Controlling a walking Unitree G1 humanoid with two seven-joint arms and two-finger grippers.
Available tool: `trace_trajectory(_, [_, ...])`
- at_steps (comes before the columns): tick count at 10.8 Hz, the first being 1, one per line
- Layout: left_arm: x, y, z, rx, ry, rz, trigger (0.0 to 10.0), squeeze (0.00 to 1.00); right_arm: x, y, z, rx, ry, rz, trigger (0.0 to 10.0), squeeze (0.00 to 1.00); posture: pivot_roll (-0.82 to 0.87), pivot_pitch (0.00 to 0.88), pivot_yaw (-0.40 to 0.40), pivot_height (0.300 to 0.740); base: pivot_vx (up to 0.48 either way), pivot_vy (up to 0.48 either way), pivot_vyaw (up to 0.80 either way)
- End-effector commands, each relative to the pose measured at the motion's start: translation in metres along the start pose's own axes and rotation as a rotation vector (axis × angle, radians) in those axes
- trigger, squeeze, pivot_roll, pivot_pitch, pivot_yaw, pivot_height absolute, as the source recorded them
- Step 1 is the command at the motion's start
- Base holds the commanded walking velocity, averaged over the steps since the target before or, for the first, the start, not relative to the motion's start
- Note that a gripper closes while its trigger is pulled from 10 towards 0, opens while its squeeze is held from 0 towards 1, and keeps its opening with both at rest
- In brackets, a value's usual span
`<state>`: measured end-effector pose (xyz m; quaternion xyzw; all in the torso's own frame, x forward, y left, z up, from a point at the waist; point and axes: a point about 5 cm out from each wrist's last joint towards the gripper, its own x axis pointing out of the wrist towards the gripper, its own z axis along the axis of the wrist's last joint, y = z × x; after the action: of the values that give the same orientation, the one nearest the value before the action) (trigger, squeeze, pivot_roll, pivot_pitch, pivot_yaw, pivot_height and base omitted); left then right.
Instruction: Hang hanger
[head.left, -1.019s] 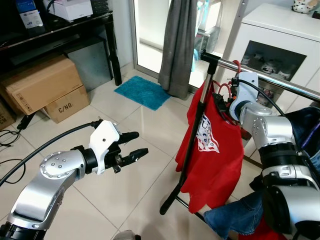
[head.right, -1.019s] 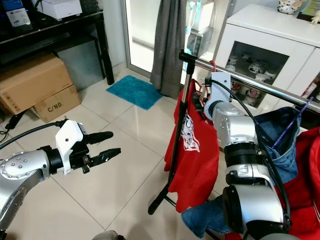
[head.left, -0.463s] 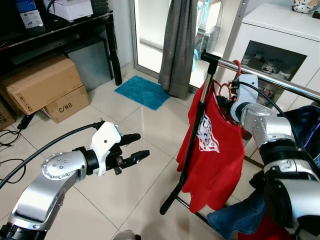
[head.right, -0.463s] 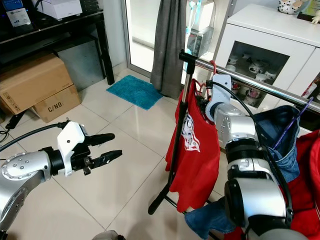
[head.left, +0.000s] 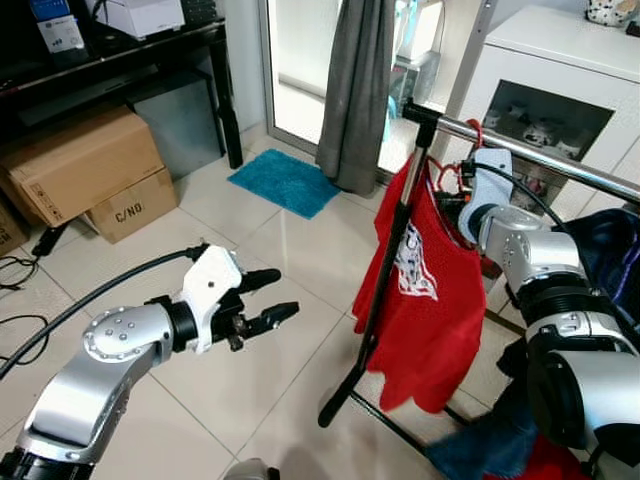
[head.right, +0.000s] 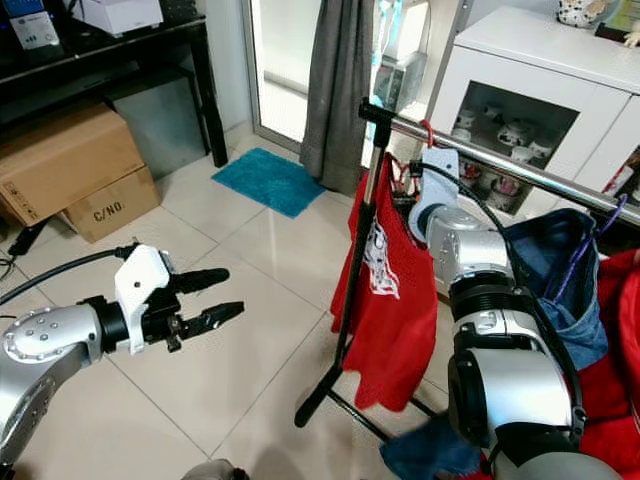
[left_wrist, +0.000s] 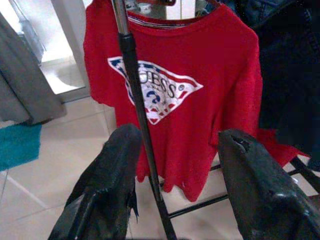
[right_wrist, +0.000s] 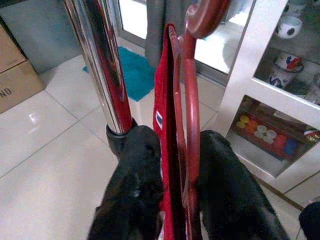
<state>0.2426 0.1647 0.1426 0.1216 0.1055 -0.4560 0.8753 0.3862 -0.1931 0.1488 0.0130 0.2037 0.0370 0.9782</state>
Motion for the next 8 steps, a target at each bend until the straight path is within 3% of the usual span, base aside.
trace_trajectory(1, [-0.0007,0.0012,-0.0021,-0.001,0.01,0.006,10.0,0.0,0.0006,0.0018,0.0048,0.019,-0.015,0.018,0.0,0.0,0.08,0.0,-0.015,0.723,0.0,0.0,0.0])
trace_trajectory(5, [0.0004,0.0022,-0.0014,0.002,0.011,0.0,10.0,0.0,0.0014,0.006,0.0037,-0.001,-0.04,0.015,0.0,0.0,0.07,0.0,-0.008,0.723,0.0,0.0,0.0])
trace_trajectory(8, [0.0062,0.0051,0.0024,0.007,0.008,0.0,10.0,0.0,-0.001,0.0066,0.0067,0.032,-0.065,0.023,0.0,0.0,0.07,0.0,-0.001,0.723,0.0,0.0,0.0])
